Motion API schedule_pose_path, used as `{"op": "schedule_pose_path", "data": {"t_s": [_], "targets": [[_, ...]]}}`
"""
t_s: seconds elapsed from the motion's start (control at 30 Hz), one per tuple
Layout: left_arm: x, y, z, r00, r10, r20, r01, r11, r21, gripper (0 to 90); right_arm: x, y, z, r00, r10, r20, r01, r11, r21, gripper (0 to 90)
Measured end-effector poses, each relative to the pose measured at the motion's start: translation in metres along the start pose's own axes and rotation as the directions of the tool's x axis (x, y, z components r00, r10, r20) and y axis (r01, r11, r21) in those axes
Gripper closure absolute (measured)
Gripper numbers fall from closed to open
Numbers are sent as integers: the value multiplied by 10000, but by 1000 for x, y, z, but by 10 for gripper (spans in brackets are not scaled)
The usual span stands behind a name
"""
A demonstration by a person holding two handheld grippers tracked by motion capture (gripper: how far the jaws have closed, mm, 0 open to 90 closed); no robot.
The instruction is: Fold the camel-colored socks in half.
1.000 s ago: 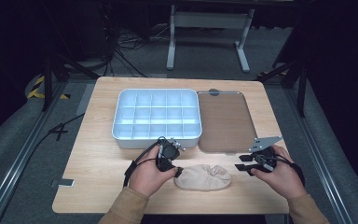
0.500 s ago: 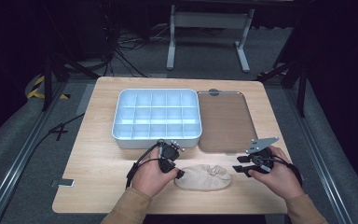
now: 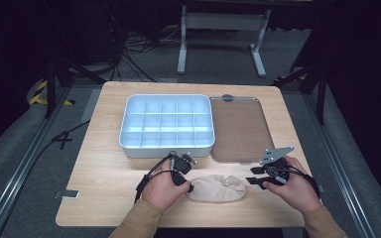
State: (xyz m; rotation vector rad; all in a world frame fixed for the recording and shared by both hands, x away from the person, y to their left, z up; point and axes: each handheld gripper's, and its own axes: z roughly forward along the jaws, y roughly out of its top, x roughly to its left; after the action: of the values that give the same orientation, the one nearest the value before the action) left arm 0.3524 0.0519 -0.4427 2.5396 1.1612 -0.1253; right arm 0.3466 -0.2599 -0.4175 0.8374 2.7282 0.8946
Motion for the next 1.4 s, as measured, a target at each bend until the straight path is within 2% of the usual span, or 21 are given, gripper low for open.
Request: {"op": "schedule_pose_path", "data": {"t_s": [0.13, 0.27, 0.37, 0.47, 0.63, 0.7, 0.77, 0.87, 0.93, 1.0, 1.13, 1.23, 1.4], "targets": [[-2, 0, 0, 9999, 39, -113, -39, 10000, 36, 612, 3, 1, 4, 9999, -73, -76, 73, 9999, 106, 586], [-9, 1, 2, 9993, 326, -169, -323, 9993, 194, 709, 6, 2, 7, 9997, -188, -130, 191, 9996, 190, 586], [-11, 1, 3, 9995, 301, -80, -299, 9993, 226, 799, 8, 3, 9, 9995, -272, -140, 275, 9993, 234, 589], [-10, 1, 2, 9994, 327, -108, -325, 9993, 169, 836, 11, 5, 10, 9992, -336, -212, 340, 9992, 216, 595], [-11, 0, -3, 9997, 255, -25, -255, 9997, -40, 845, 19, 9, 13, 9975, -510, -491, 510, 9987, -10, 632], [-12, 0, -6, 9997, 228, 65, -228, 9997, -66, 845, 27, 12, 15, 9961, -573, -678, 552, 9980, -320, 728], [-12, 0, -8, 9997, 204, 109, -203, 9997, -105, 845, 30, 14, 17, 9952, -615, -755, 584, 9974, -434, 761], [-12, -1, -11, 9994, 126, 312, -122, 9999, -119, 844, 43, 21, 26, 9907, -963, -961, 878, 9922, -887, 847], [-12, -1, -12, 9995, 111, 296, -108, 9999, -112, 845, 52, 24, 32, 9869, -1105, -1174, 985, 9897, -1037, 877], [-12, -2, -12, 9996, 107, 276, -104, 9999, -115, 844, 56, 25, 38, 9840, -1233, -1286, 1098, 9881, -1076, 885], [-13, -2, -14, 9994, 138, 317, -136, 9999, -42, 845, 68, 28, 53, 9839, -1321, -1205, 1194, 9870, -1075, 886], [-13, -2, -14, 9994, 120, 312, -120, 9999, -10, 844, 74, 28, 63, 9828, -1404, -1199, 1300, 9874, -906, 887], [-12, -3, -16, 9995, 92, 306, -93, 9999, 45, 844, 78, 28, 70, 9814, -1542, -1141, 1466, 9866, -717, 888]]}}
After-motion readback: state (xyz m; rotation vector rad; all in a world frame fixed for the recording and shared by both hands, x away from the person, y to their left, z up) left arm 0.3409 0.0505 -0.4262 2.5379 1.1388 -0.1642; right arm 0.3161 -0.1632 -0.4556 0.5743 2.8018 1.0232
